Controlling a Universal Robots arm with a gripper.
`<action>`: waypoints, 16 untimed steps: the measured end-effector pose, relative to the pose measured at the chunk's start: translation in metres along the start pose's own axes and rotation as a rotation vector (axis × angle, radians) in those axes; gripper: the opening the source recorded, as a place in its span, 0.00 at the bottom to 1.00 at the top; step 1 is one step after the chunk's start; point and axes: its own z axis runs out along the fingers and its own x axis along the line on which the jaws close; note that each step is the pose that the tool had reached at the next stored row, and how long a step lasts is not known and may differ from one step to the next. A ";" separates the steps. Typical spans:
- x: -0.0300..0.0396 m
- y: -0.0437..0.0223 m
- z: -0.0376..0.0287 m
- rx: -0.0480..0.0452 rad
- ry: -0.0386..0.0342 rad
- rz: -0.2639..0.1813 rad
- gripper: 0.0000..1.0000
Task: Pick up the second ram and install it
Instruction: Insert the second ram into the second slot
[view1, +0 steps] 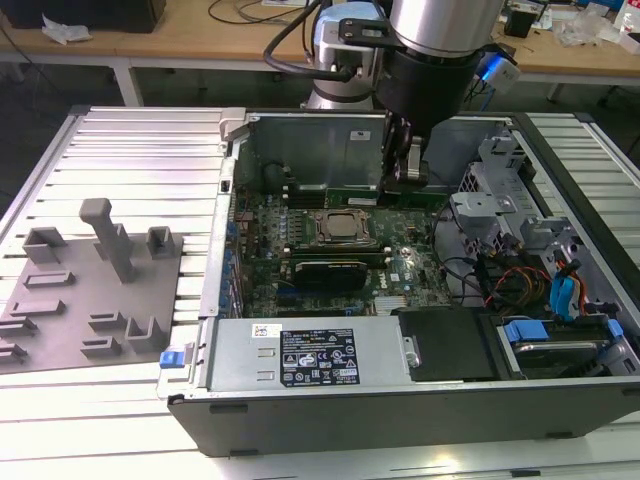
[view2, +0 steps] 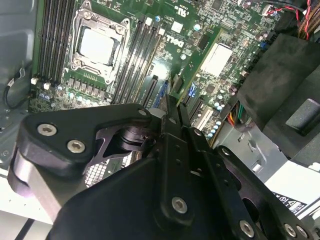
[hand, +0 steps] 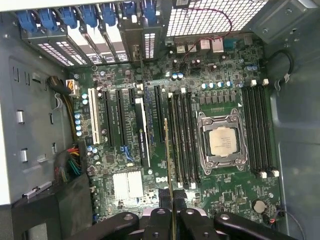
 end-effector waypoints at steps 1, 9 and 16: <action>0.0000 0.0000 0.0000 0.0000 0.0000 0.000 0.14; 0.0006 -0.0005 0.0159 0.0000 -0.0002 0.000 0.14; -0.0042 0.0021 0.0252 -0.0012 -0.0033 -0.020 0.14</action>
